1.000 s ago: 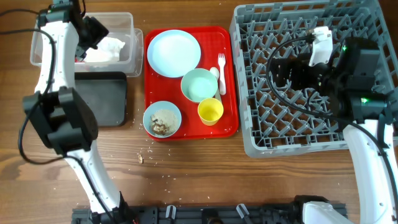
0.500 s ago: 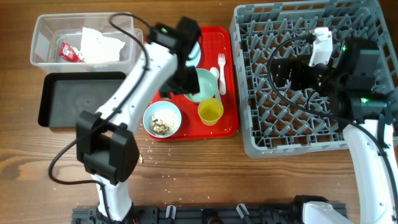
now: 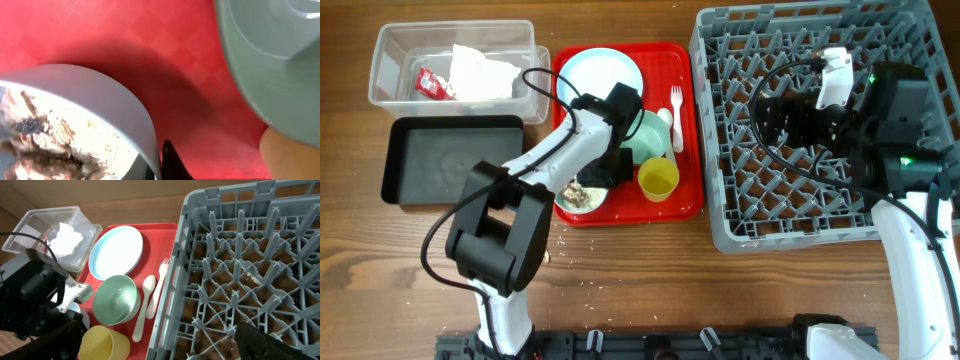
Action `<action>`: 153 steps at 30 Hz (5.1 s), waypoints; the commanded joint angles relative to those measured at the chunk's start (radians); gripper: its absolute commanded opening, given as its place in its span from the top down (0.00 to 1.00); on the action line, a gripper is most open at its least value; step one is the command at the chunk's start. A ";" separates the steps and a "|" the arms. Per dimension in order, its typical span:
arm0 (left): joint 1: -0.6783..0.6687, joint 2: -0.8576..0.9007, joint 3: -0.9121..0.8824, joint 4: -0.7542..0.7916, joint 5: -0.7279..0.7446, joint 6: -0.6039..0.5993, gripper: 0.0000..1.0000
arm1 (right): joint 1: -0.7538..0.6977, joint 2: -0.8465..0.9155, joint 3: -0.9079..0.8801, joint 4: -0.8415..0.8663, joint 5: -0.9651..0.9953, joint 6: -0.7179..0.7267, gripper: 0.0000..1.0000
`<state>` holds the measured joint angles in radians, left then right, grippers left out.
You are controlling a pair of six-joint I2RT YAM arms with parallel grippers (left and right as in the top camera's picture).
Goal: Sort waste into correct bins and load items into the dishwasher rack
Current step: 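Grasp the blue bowl of rice with the left gripper, then tip the bowl to pour rice onto the black tray, then return the emptied blue bowl to the red tray, then grasp the yellow cup with the left gripper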
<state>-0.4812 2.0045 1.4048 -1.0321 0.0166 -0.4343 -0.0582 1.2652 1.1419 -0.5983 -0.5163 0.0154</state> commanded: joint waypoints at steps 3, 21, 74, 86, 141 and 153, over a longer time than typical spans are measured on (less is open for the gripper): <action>0.015 -0.040 0.051 -0.057 0.035 0.005 0.96 | -0.005 0.009 0.026 0.002 -0.017 0.014 0.00; 0.979 -0.224 -0.162 0.221 0.986 0.386 0.96 | -0.005 0.009 0.026 0.003 -0.017 0.014 0.00; 1.224 -0.251 -0.200 0.617 1.553 -0.267 0.96 | -0.005 0.009 0.026 -0.017 -0.017 0.022 0.00; 0.619 -0.438 -0.200 0.626 0.965 -0.112 0.96 | -0.005 0.009 0.026 0.043 -0.017 0.047 0.00; -0.080 -0.192 -0.129 0.340 0.196 0.218 0.80 | -0.005 0.009 0.026 -0.002 -0.017 0.048 0.00; -0.080 -0.164 -0.129 0.349 0.196 0.217 0.96 | -0.005 0.009 0.026 -0.002 -0.017 0.045 0.00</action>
<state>-0.5594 1.8275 1.2839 -0.6907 0.2001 -0.2222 -0.0582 1.2655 1.1435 -0.5987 -0.5163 0.0528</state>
